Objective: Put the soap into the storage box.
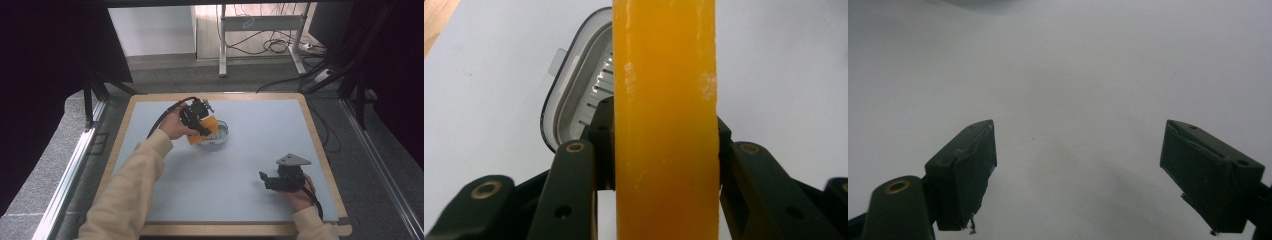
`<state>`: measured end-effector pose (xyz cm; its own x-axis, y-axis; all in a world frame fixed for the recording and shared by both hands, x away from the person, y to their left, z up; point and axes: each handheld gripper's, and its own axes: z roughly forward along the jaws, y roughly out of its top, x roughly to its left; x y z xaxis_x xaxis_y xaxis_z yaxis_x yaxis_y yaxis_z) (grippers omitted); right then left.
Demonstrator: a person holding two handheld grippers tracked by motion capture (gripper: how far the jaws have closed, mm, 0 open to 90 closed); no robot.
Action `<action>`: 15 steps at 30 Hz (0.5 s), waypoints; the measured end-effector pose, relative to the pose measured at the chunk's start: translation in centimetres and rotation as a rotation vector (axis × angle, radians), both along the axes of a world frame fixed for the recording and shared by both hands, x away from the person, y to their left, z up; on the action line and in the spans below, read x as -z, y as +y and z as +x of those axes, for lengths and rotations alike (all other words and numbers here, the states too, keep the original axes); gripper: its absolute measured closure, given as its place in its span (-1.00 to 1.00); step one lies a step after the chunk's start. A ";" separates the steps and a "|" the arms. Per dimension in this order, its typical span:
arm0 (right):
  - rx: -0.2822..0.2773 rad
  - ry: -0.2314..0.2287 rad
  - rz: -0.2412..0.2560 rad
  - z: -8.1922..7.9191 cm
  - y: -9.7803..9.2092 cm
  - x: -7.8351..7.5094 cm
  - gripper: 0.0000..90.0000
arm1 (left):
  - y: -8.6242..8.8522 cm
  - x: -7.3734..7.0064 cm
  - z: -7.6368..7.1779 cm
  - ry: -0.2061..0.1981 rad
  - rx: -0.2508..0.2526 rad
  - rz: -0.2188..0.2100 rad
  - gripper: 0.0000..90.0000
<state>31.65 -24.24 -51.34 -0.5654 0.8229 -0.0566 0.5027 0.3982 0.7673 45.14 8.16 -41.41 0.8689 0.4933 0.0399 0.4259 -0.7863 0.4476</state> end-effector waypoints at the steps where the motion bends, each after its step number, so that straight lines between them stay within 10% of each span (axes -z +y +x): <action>1: 0.000 -0.001 0.000 0.0 0.0 0.0 -0.65 | -0.1 0.0 0.1 -0.002 0.002 0.001 0.37; 15: 0.002 0.002 0.003 0.0 -0.1 0.0 -0.65 | -1.9 0.2 1.9 -0.002 0.064 0.024 0.37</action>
<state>31.65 -24.31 -51.37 -0.5638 0.8242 -0.0536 0.5048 0.3952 0.7675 47.08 6.30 -41.61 0.8986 0.4356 0.0529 0.3734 -0.8223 0.4295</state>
